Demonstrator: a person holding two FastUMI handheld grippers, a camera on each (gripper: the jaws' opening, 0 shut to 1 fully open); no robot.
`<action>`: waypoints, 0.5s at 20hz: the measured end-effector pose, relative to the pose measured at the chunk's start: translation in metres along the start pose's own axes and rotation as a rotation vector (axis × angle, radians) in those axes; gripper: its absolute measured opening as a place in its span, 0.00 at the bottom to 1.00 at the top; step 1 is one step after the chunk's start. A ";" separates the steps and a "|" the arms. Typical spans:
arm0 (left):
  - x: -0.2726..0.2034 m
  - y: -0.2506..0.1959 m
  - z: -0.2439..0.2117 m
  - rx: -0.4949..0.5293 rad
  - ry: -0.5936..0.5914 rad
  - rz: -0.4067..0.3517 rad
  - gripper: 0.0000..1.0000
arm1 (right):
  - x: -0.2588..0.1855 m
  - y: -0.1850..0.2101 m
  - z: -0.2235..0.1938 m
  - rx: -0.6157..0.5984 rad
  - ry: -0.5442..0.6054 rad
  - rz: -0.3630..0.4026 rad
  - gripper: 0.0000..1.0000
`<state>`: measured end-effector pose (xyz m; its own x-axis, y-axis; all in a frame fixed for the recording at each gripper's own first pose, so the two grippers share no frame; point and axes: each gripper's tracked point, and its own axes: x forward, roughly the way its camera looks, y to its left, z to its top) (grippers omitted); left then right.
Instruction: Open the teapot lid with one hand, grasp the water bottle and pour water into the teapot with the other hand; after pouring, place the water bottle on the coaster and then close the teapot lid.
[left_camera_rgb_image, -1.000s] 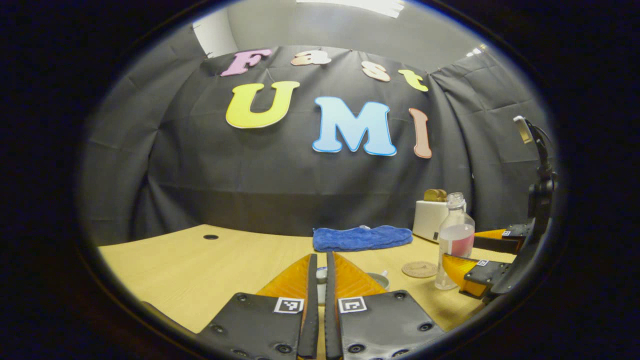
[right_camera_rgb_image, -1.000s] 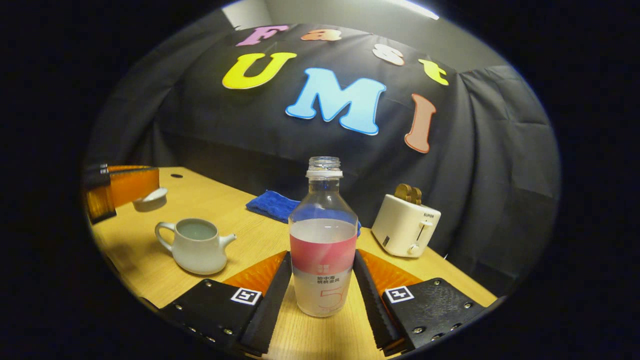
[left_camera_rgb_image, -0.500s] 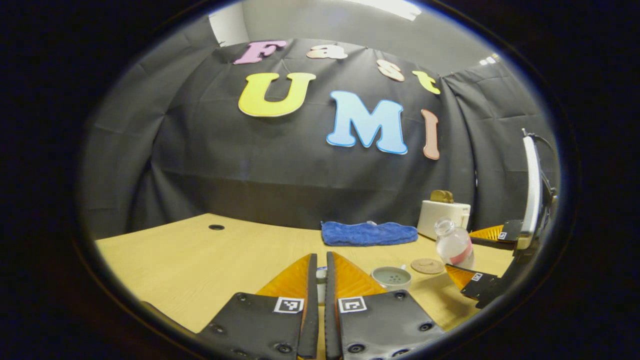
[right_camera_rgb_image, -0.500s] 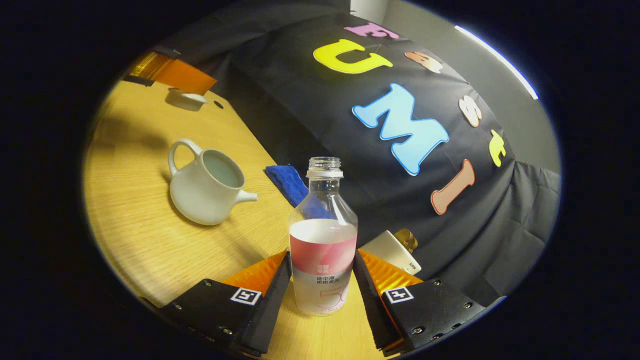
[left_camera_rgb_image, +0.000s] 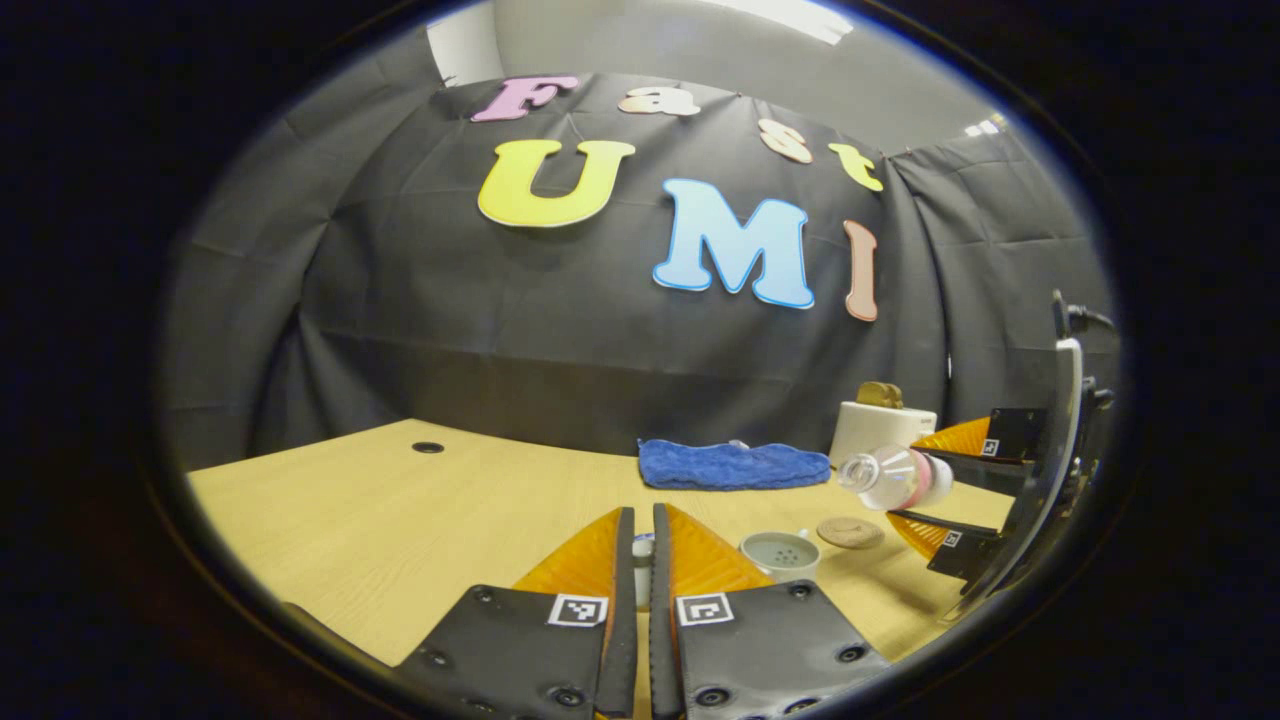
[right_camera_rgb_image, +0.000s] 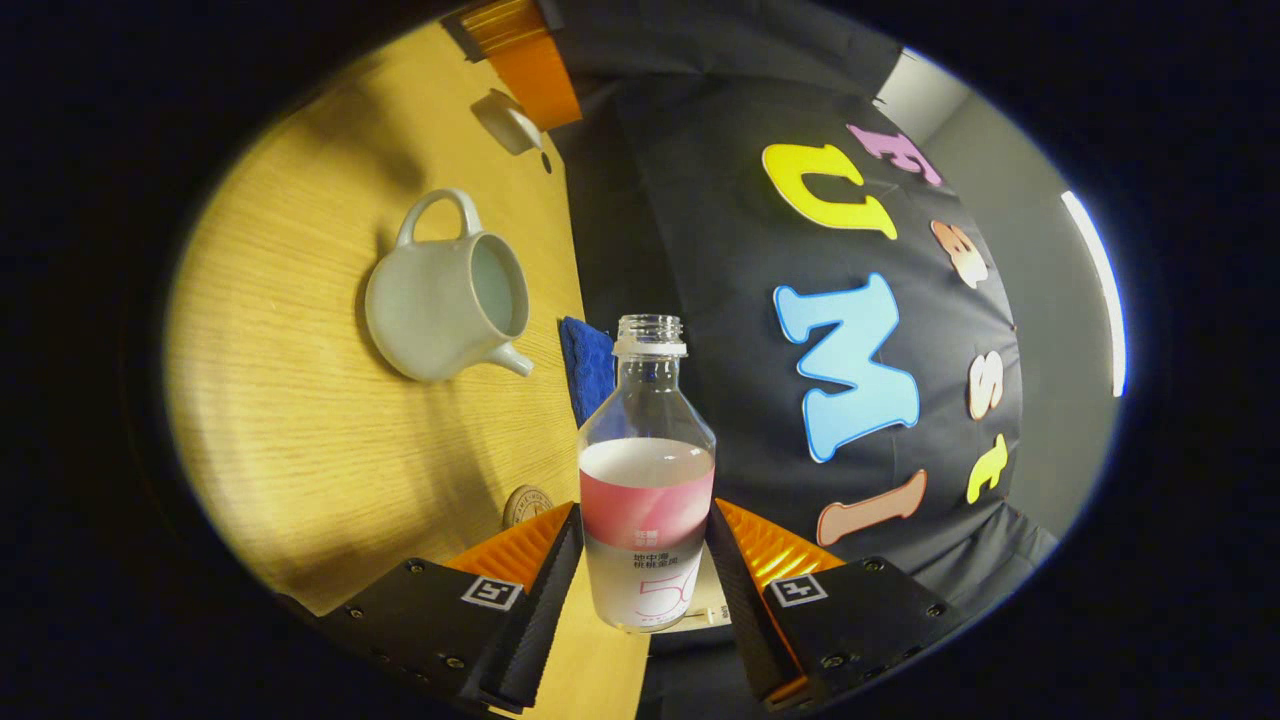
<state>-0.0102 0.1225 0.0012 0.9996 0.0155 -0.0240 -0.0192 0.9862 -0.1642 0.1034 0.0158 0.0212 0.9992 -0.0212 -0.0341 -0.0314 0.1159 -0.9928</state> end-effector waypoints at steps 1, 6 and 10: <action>-0.002 0.000 -0.001 -0.001 0.001 0.001 0.12 | 0.002 -0.001 0.001 -0.040 -0.012 0.002 0.75; -0.005 0.002 -0.002 -0.004 0.003 0.002 0.11 | 0.005 -0.005 0.004 -0.216 -0.064 0.023 0.74; -0.008 0.009 -0.002 -0.025 0.001 0.009 0.11 | 0.011 -0.012 0.009 -0.322 -0.099 0.010 0.74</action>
<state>-0.0185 0.1309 -0.0019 0.9993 0.0246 -0.0268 -0.0293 0.9815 -0.1890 0.1146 0.0231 0.0341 0.9959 0.0767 -0.0480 -0.0314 -0.2047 -0.9783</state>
